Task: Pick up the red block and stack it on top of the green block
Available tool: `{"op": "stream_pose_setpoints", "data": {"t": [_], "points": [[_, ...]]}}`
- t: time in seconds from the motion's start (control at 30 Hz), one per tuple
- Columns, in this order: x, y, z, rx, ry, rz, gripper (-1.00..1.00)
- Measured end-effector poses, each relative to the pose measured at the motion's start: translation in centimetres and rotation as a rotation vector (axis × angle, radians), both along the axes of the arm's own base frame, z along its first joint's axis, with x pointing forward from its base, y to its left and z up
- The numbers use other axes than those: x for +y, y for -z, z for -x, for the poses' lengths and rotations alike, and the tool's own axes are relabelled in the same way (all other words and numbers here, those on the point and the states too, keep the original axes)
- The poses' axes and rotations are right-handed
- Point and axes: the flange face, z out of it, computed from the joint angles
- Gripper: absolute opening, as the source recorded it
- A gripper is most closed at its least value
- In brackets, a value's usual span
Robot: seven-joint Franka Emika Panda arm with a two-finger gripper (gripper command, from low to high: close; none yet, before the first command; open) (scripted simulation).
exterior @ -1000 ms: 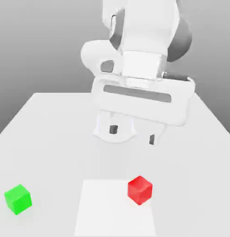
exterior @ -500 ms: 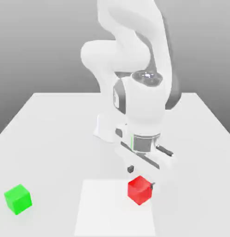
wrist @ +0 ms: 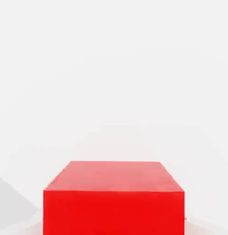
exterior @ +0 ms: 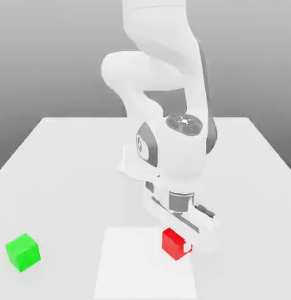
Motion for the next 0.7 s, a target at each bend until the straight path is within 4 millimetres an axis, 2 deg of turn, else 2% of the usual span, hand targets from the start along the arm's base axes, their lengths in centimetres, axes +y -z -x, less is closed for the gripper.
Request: {"op": "stream_pose_setpoints", "data": {"t": [0.23, 0.4, 0.47, 0.5, 0.57, 0.63, 0.7], "points": [[0.1, -3.6, -0.3, -0.006, 0.002, -0.001, -1.00], [0.0, -5.4, 0.2, 0.004, -0.003, 0.003, -1.00], [-0.7, -6.0, -0.9, 0.004, 0.066, -0.003, -1.00], [-2.0, -6.3, -1.6, 0.004, 0.124, -0.006, -1.00], [-7.0, -6.8, -2.9, 0.002, 0.296, -0.010, -1.00], [-14.1, -7.3, -3.7, 0.001, 0.524, -0.014, -1.00], [-21.1, -7.9, -3.6, 0.001, 0.752, -0.015, -1.00]]}}
